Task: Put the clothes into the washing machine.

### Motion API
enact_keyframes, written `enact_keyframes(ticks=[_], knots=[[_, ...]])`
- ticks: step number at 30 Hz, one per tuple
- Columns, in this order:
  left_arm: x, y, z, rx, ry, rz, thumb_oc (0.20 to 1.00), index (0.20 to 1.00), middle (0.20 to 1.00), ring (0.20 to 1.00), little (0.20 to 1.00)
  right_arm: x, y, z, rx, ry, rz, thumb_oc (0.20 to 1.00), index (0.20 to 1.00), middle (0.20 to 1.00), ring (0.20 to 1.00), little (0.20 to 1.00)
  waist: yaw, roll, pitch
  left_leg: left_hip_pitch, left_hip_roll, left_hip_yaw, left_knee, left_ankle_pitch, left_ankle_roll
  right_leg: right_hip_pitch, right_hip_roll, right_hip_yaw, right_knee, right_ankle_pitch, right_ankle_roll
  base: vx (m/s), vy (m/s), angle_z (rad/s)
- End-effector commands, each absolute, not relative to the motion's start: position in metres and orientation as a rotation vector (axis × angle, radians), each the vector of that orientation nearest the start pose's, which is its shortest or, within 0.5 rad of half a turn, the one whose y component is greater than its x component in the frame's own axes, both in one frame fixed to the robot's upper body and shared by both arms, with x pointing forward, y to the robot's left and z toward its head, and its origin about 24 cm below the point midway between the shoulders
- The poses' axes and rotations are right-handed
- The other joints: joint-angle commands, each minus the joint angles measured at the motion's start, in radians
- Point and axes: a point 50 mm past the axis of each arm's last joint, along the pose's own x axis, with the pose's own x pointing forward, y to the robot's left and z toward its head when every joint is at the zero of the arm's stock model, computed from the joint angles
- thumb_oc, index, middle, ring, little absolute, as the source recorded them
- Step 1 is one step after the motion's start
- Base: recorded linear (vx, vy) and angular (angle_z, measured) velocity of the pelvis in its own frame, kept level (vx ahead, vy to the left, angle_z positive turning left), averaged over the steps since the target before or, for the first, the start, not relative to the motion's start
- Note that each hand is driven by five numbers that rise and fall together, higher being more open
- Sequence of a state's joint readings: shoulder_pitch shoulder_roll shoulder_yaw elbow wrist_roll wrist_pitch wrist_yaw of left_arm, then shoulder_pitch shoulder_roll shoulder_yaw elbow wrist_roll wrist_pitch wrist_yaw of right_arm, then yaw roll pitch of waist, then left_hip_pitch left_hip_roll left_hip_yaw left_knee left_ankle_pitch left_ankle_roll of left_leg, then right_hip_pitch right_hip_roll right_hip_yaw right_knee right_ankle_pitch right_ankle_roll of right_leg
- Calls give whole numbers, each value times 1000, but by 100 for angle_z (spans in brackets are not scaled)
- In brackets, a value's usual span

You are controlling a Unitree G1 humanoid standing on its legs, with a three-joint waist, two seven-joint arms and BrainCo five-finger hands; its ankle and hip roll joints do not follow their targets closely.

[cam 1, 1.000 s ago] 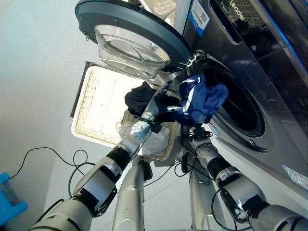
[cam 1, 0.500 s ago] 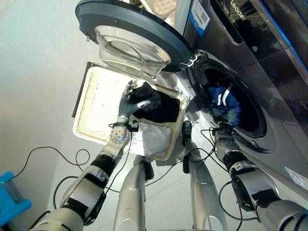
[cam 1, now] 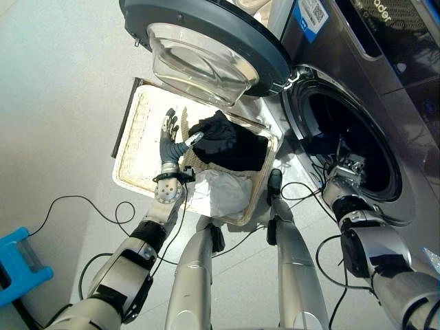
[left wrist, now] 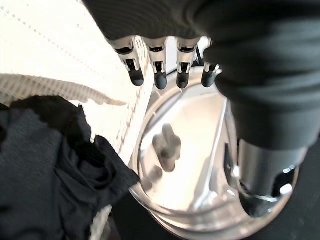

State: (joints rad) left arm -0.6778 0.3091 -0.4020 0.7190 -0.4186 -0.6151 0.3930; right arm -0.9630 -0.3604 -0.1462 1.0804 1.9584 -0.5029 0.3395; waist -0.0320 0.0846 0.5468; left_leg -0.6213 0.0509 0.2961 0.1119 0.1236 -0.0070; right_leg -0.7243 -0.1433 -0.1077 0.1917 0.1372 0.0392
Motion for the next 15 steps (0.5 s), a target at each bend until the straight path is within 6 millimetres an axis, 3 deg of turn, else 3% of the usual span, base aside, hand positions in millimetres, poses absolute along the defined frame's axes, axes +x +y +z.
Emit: enact_keyframes(ticks=[1,4,6,8,9,10,11,15], knots=[[356,136,144,-54,-540,54,1000,1000,1000,1000,1000,369,-301,173,1541,-921,-468,200,200,200,200,200,5,68,-27,-47,-85,-38,117,-107,-68,-23,0,-109,113,-66,90,-1,-16,4],[356,133,145,5,-541,27,1000,1000,1000,1000,1000,368,-300,181,1560,-969,-490,200,200,200,200,200,7,66,-27,-46,-85,-41,118,-109,-67,-20,-1,-110,114,-66,91,0,-4,1],[359,130,142,183,-514,19,1000,1000,1000,1000,1000,365,-303,190,1575,-1014,-529,200,200,200,200,200,7,63,-27,-44,-84,-43,122,-111,-66,-19,-3,-113,120,-65,92,0,0,0],[361,131,140,249,-498,29,1000,1000,1000,1000,1000,364,-305,192,1580,-1010,-553,200,200,200,200,200,8,61,-27,-43,-81,-41,123,-112,-66,-18,-6,-116,122,-63,94,4,-3,3],[364,133,140,309,-490,29,1000,1000,1000,1000,1000,364,-308,193,1579,-993,-567,366,366,366,366,366,7,58,-27,-40,-79,-40,123,-111,-66,-17,-7,-117,122,-62,95,9,-4,11],[366,133,140,338,-480,29,1000,1000,1000,1000,1000,365,-310,194,1578,-978,-572,931,931,931,931,931,7,56,-27,-40,-79,-39,123,-111,-66,-16,-7,-118,122,-61,95,7,1,12],[369,135,139,402,-460,29,1000,1000,1000,1000,1000,366,-313,193,1567,-932,-581,1000,1000,1000,1000,1000,5,52,-27,-41,-79,-38,125,-110,-66,-17,-7,-118,120,-59,95,4,8,10],[372,136,136,470,-439,13,1000,1000,1000,1000,1000,368,-316,183,1535,-863,-553,1000,1000,1000,1000,1000,0,49,-27,-42,-77,-34,124,-109,-64,-19,-6,-115,119,-58,96,1,3,2]])
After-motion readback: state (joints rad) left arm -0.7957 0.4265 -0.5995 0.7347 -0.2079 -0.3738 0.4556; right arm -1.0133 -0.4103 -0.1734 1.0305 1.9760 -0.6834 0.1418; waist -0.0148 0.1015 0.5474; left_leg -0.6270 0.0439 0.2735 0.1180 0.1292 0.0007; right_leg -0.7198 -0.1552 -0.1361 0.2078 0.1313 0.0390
